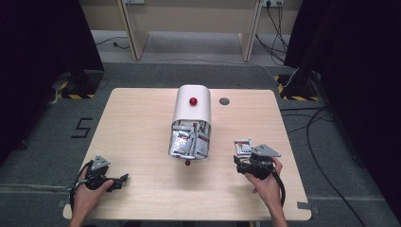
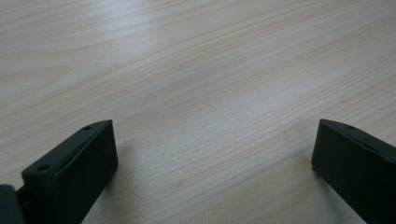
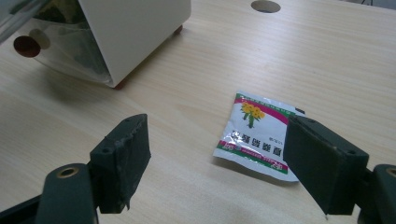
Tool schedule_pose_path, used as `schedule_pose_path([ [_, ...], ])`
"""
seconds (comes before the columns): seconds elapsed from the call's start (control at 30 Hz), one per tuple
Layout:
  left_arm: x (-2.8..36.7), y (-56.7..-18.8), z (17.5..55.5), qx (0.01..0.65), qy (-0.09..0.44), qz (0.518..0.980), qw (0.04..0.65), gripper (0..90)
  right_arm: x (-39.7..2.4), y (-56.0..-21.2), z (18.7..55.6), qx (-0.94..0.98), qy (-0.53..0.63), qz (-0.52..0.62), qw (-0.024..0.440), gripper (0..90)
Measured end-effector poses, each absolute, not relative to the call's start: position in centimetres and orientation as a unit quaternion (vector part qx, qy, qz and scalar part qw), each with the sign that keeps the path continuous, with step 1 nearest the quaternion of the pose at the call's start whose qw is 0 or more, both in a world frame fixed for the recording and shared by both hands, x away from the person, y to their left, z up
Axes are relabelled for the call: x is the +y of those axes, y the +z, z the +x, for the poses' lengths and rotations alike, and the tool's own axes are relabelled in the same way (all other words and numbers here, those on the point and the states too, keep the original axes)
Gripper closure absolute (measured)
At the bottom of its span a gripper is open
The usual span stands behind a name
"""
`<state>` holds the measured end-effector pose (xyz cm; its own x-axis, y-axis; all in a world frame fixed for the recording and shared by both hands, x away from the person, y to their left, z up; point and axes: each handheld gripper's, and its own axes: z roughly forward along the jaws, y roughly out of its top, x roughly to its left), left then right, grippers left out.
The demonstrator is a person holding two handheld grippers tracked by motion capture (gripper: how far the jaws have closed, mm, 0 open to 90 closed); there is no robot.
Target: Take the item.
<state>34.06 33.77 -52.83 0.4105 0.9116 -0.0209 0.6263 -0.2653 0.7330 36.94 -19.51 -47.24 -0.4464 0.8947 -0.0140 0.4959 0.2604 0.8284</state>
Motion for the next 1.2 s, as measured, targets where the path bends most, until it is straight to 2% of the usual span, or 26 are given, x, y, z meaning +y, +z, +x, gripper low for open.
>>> schedule_pose_path([
  [0.6, 33.8, -52.8, 34.1, 0.501, 0.209, 0.767, 0.341, 0.0, -19.7, -47.7, 35.7, 0.754, 0.401, 0.457, 0.249, 22.7],
  [0.8, 33.8, -52.8, 34.0, 0.501, 0.209, 0.767, 0.341, 0.0, -19.6, -47.7, 35.2, 0.750, 0.406, 0.459, 0.249, 17.3],
  [1.2, 33.8, -52.8, 34.0, 0.500, 0.209, 0.769, 0.340, 0.0, -19.6, -48.2, 34.1, 0.754, 0.412, 0.448, 0.246, 16.5],
])
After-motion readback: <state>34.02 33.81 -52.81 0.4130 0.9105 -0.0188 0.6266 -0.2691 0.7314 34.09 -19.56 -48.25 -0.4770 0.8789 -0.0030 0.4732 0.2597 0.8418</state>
